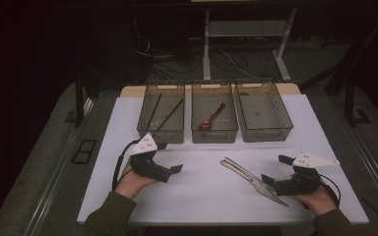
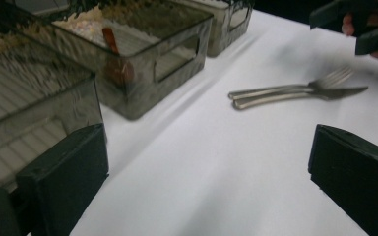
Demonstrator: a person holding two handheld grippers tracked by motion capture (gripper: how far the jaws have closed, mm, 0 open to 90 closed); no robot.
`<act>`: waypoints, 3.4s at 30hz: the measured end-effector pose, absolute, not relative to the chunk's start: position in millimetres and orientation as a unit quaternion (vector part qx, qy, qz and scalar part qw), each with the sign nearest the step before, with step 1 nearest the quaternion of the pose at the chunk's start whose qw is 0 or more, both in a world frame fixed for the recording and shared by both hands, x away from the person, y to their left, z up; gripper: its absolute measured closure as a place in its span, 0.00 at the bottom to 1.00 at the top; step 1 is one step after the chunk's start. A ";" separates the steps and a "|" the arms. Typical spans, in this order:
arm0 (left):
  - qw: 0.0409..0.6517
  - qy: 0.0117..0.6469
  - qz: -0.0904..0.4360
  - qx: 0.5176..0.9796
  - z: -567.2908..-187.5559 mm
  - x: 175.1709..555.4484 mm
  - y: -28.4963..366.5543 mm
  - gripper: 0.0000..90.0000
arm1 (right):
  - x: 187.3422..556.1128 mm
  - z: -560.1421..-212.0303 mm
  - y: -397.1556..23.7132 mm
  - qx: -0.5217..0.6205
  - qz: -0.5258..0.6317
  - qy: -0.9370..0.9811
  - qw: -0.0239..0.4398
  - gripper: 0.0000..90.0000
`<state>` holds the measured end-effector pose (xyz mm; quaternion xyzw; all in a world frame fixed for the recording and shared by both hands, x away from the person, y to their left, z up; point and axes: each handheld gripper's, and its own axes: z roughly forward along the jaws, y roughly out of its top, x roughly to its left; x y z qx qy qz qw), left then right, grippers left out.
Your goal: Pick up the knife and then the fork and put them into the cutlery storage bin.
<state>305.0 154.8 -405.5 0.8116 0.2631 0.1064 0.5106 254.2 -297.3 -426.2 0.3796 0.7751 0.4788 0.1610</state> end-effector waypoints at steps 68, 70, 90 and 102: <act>0.498 0.252 0.087 0.825 -431.6 270.6 169.6 0.00 | 300.7 -396.5 -264.2 0.356 0.428 0.827 0.082 0.48; 0.497 0.253 0.087 0.825 -431.4 270.5 169.7 0.00 | 302.3 -396.5 -261.7 0.352 0.426 0.830 0.080 0.49; 0.498 0.250 0.084 0.826 -431.9 270.5 168.8 0.00 | 324.0 -396.8 -239.5 0.343 0.342 0.873 0.054 0.56; 0.497 0.249 0.084 0.827 -432.1 270.2 168.4 0.00 | 326.5 -402.4 -233.0 0.336 0.264 0.903 0.046 0.65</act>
